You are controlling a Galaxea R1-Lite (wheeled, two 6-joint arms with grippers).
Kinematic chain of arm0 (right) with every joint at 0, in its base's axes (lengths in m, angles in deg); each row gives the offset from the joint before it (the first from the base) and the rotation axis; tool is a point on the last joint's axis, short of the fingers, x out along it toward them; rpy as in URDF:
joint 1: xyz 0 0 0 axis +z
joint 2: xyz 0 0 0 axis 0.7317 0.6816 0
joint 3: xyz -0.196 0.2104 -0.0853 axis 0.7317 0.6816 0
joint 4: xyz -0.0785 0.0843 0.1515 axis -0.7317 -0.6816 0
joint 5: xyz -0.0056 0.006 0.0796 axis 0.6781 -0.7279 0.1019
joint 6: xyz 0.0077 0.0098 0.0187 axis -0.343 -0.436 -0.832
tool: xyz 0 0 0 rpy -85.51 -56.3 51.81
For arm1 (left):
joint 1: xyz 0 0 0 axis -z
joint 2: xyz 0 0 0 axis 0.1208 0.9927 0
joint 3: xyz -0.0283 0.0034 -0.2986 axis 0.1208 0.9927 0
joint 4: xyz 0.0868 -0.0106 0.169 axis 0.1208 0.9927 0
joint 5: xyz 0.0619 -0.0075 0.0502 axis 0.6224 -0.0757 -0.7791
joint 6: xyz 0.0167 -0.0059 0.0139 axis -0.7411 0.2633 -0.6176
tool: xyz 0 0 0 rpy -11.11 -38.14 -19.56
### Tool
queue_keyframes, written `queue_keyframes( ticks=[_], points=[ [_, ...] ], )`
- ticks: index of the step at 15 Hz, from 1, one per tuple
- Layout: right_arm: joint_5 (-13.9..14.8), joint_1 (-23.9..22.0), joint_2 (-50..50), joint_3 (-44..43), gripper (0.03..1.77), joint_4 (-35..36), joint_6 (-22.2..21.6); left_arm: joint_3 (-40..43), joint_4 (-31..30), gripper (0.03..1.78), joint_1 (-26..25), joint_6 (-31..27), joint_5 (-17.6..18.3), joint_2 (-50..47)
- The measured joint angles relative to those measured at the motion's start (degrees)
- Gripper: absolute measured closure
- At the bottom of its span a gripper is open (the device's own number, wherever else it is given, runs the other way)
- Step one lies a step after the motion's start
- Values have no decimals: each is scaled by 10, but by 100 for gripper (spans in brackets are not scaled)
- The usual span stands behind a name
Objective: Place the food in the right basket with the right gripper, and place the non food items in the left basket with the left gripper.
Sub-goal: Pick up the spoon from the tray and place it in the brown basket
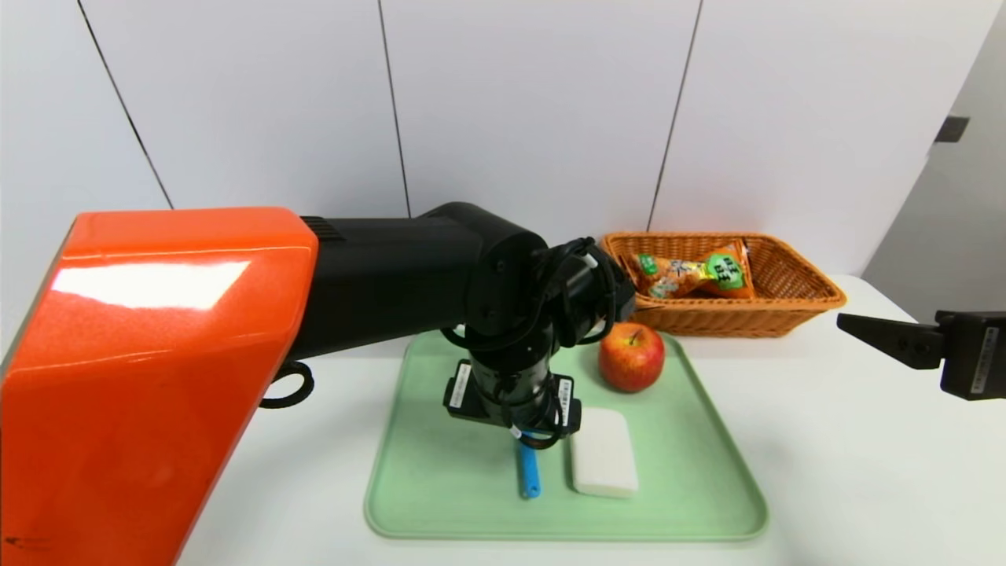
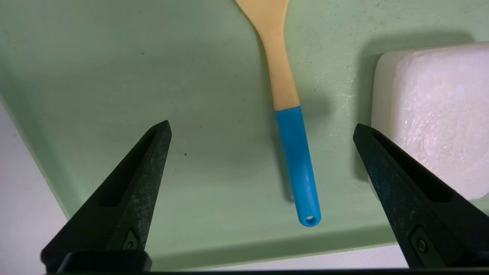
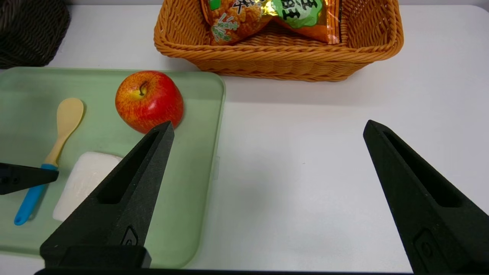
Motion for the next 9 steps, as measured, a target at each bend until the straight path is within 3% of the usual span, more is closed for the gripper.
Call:
queue_keyframes(
  ticks=[9],
  points=[
    [-1,0,0,4,9,0,-6,-4,-10,12,-9,28,1,21]
  ],
)
